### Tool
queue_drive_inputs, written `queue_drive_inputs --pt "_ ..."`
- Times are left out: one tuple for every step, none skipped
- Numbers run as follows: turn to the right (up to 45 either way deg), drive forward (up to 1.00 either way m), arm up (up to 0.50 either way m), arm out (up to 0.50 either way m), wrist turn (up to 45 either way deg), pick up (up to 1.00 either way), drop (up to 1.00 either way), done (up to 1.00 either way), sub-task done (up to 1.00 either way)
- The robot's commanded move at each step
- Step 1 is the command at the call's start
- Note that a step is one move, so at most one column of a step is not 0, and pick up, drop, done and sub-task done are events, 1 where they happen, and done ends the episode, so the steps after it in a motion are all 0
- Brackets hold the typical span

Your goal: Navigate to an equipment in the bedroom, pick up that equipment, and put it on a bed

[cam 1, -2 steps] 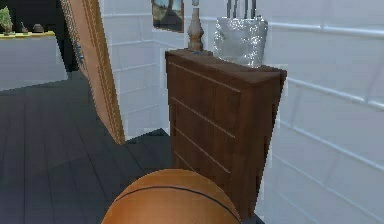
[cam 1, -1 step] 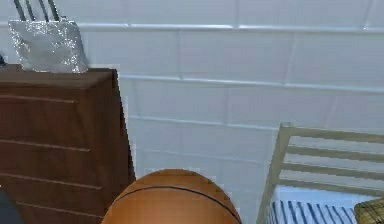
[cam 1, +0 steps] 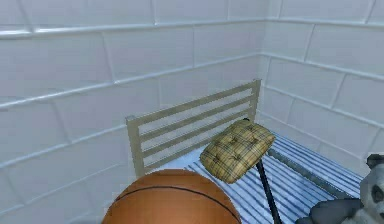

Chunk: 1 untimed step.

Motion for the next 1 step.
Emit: queue_drive_inputs --pt "9.0 0.0 0.0 0.0 0.0 0.0 0.0 0.0 0.0"
